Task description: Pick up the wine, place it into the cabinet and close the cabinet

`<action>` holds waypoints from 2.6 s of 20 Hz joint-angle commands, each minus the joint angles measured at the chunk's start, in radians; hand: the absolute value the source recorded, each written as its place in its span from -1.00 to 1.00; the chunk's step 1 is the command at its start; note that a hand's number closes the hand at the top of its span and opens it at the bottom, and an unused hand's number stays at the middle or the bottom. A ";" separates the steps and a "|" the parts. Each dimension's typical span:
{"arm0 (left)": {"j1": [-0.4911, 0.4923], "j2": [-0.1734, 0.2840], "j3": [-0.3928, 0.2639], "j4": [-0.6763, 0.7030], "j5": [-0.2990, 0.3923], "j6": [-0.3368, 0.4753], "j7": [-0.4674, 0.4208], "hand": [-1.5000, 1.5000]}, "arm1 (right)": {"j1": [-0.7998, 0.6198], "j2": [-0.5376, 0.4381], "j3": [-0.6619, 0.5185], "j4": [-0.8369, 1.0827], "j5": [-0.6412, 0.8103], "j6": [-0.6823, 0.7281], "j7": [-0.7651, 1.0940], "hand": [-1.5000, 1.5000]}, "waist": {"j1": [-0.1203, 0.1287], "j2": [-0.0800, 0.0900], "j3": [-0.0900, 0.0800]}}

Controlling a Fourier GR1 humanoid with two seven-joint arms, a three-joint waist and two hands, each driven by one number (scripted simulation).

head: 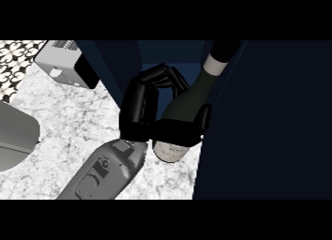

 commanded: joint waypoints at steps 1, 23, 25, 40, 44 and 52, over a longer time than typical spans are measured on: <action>-0.006 -0.001 0.027 0.058 0.054 -0.027 -0.053 1.00 | 0.001 0.009 0.023 -0.143 -0.016 -0.032 0.089 -1.00 | 0.000 0.000 -0.001; -0.019 0.003 0.081 0.460 0.120 -0.054 -0.416 1.00 | 0.017 -0.002 -0.079 -0.031 -0.101 0.034 -0.022 -1.00 | 0.000 0.003 0.000; 0.045 -0.001 0.011 0.424 0.119 -0.001 -0.448 1.00 | -0.032 -0.001 -0.026 -0.132 -0.056 -0.012 0.121 -1.00 | 0.001 0.000 -0.001; -0.188 0.003 0.204 0.665 0.197 -0.098 -0.448 1.00 | -0.021 -0.005 -0.040 -0.102 -0.074 0.005 0.092 -1.00 | -0.004 0.002 0.000; -0.166 -0.001 0.195 0.732 0.253 -0.141 -0.500 1.00 | -0.057 -0.004 -0.044 -0.126 -0.100 -0.014 0.145 -1.00 | -0.006 0.002 -0.001; -0.309 -0.001 0.268 0.976 0.245 -0.149 -0.580 1.00 | -0.010 0.008 -0.019 -0.083 -0.075 0.015 0.066 -1.00 | -0.011 0.005 0.000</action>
